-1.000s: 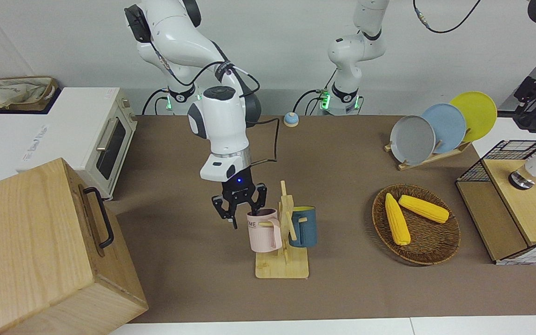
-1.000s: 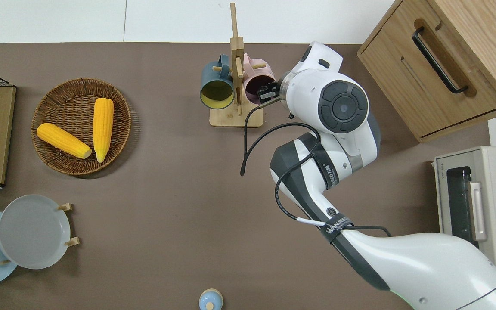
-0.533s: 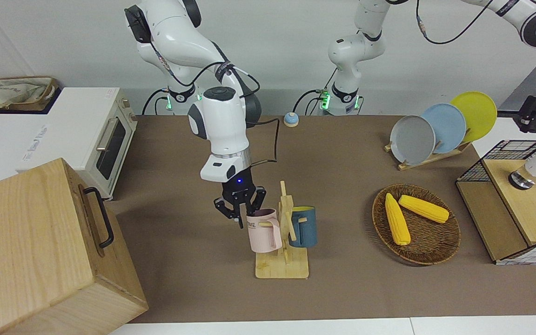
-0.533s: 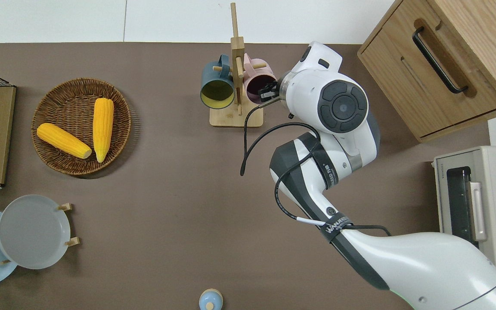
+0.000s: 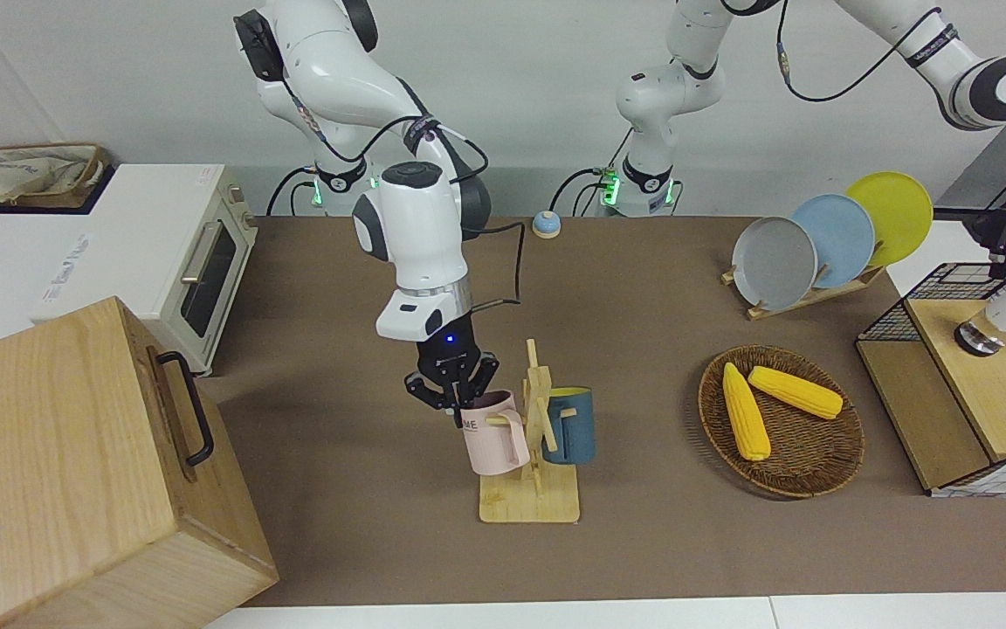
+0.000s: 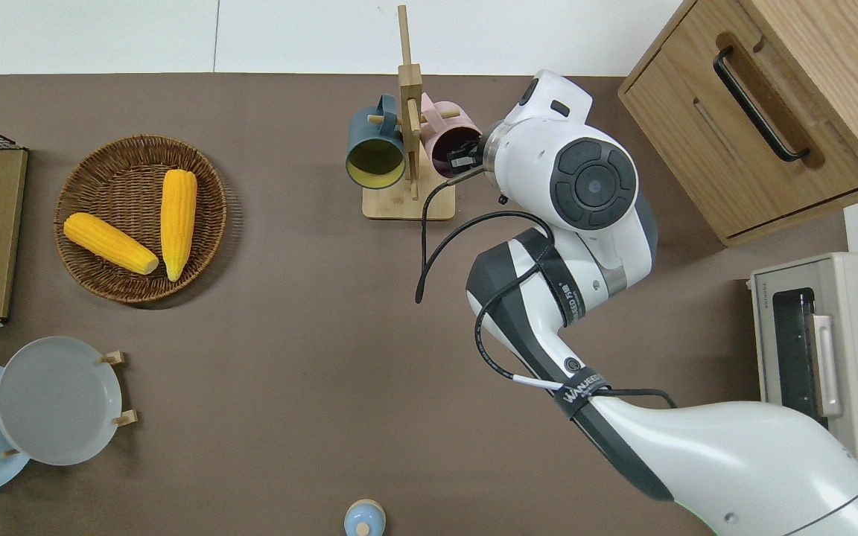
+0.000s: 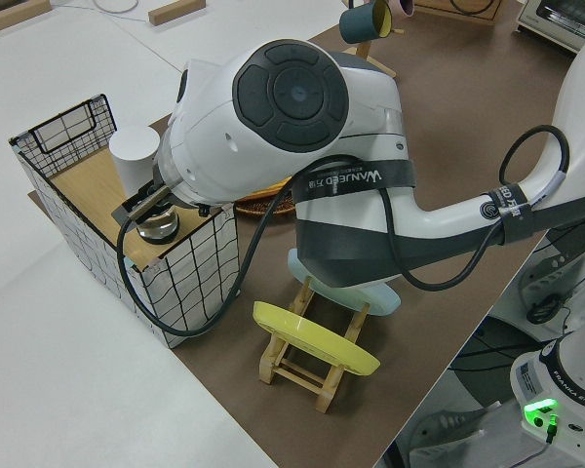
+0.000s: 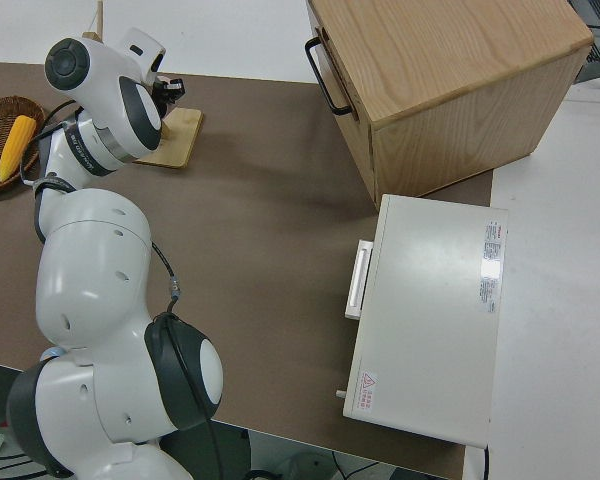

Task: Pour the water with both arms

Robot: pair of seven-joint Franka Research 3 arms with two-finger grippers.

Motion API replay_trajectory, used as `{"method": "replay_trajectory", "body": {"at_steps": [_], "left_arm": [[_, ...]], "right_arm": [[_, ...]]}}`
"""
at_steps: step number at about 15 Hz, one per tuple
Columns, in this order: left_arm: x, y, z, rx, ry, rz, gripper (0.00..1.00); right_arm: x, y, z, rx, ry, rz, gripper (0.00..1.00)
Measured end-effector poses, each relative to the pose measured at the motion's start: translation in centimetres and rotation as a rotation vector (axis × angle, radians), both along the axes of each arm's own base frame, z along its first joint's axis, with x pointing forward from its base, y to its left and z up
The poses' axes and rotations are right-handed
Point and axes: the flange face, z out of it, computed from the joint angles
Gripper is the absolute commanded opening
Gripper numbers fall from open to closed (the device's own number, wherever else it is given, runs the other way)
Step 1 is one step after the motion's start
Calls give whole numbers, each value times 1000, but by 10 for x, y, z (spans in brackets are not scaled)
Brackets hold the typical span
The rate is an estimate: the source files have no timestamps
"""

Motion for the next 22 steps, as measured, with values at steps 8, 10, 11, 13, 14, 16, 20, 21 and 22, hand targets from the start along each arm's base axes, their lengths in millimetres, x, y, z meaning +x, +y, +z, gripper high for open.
{"method": "replay_trajectory", "body": {"at_steps": [8,10,11,13,14,16,20,21,22], "left_arm": [[14,1,-20,3,-47,16,998],[17,-3,-20,0,-55,12,998],[20,-6,-21,0,-60,9,998],[24,-9,-23,-1,-58,5,995],[25,-10,-26,-1,-56,4,991],[26,-9,-29,1,-53,8,867],[27,-8,-31,3,-58,17,149],[27,-8,-32,-1,-61,19,30],[27,-7,-32,3,-63,23,0]], "right_arm": [[2,-2,3,2,-6,-5,0],[5,-8,7,10,-9,-17,0],[7,-14,8,16,-5,-30,0],[10,-25,11,19,-1,-48,0],[12,-31,14,20,-1,-58,0],[15,-45,21,17,4,-78,0],[14,-68,38,12,31,-114,0],[14,-76,44,12,38,-124,0],[14,-85,49,9,48,-135,0]]}}
